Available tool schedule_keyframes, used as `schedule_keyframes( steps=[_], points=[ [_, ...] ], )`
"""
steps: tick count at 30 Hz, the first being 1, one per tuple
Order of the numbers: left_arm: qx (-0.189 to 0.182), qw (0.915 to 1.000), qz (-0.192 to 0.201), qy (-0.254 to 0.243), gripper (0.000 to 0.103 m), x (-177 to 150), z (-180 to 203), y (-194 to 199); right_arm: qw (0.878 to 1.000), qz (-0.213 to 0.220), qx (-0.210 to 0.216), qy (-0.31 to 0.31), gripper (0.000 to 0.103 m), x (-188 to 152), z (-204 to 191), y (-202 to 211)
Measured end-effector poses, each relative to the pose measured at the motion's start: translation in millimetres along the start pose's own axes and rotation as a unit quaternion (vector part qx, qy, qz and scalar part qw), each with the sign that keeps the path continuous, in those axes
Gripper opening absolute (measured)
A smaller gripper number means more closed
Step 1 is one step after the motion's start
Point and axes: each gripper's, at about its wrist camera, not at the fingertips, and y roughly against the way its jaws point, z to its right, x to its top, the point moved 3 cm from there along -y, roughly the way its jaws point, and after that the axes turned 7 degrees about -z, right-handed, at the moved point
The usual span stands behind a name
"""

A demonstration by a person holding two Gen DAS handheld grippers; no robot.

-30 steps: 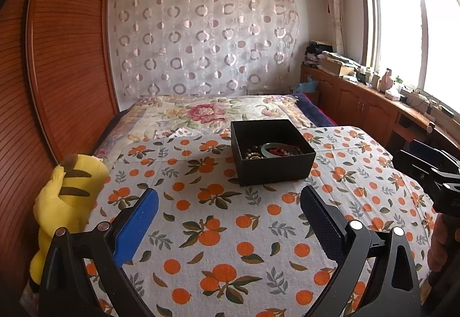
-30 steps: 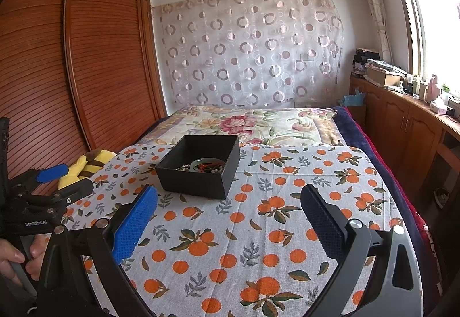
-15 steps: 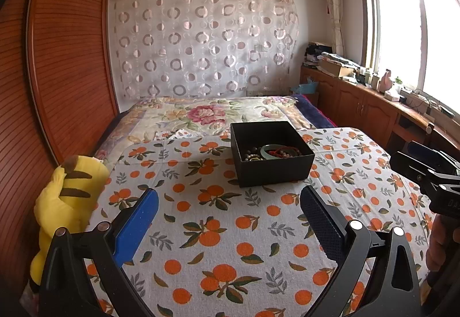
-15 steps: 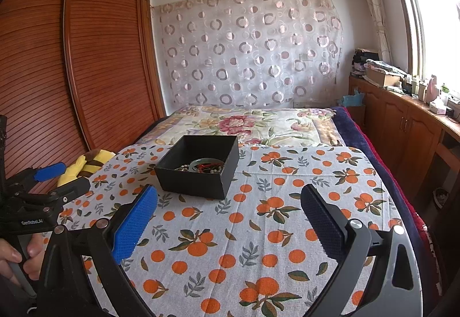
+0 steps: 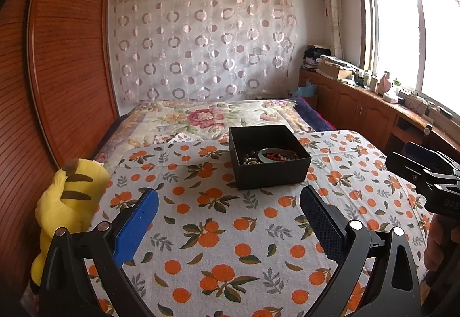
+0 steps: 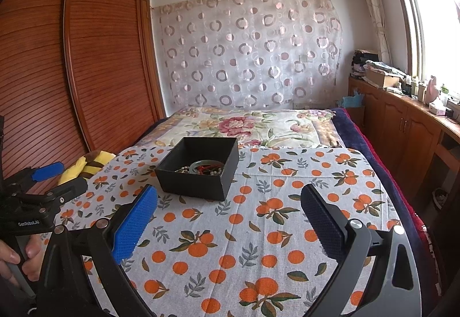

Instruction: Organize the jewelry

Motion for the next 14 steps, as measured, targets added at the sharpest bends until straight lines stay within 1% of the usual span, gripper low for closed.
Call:
schedule_keyframes(
  steps=[14],
  points=[
    [0.0,1.0,0.005,0.001,0.095,-1.2,-0.9,5.0,1.0,0.001,0.0,-0.001,0.1,0.6,0.3,1.7]
  ],
)
